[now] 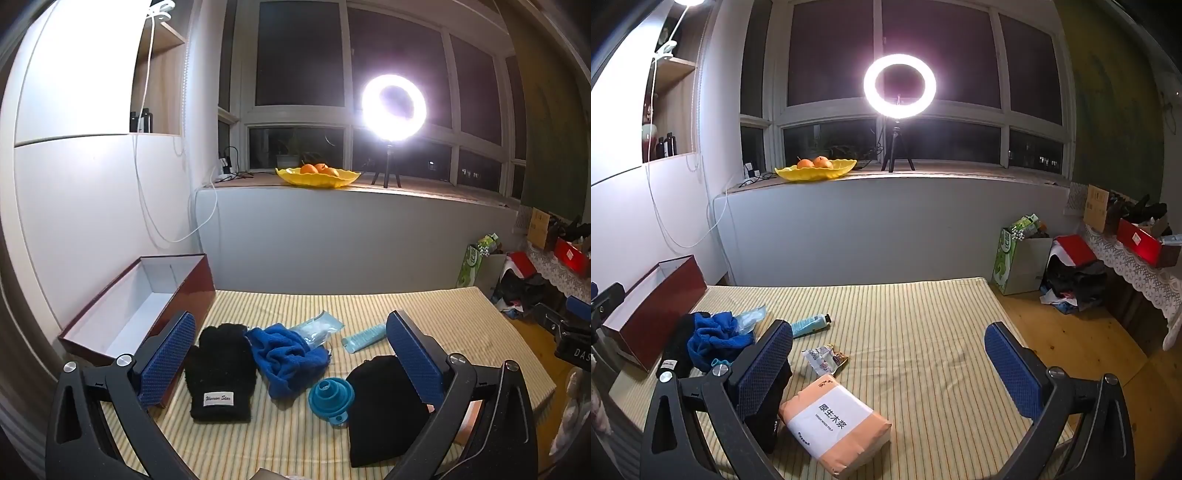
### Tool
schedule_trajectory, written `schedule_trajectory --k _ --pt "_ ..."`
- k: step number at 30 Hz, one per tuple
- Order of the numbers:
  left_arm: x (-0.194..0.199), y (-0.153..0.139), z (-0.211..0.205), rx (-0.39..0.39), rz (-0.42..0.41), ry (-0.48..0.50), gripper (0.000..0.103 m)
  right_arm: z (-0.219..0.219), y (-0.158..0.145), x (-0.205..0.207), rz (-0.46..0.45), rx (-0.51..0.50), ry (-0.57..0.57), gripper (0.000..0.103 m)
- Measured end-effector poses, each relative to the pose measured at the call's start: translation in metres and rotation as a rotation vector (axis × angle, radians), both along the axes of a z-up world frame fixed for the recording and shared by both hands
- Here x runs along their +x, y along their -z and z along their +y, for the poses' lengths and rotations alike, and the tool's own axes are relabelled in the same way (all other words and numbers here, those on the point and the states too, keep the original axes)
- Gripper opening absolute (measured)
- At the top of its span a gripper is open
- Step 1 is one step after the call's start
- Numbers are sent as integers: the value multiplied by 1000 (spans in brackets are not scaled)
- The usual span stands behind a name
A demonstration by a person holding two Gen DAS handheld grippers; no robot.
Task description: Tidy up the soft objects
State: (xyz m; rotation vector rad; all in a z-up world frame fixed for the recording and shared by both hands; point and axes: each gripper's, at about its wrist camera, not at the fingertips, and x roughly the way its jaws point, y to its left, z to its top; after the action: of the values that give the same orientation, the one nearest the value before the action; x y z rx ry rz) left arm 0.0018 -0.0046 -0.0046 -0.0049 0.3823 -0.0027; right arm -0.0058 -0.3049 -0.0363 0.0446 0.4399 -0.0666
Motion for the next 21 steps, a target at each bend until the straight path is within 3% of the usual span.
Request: schedule_trajectory --k 21 --pt "-1 -1 -2 -1 9 8 103 2 5 0 8 11 -1 103"
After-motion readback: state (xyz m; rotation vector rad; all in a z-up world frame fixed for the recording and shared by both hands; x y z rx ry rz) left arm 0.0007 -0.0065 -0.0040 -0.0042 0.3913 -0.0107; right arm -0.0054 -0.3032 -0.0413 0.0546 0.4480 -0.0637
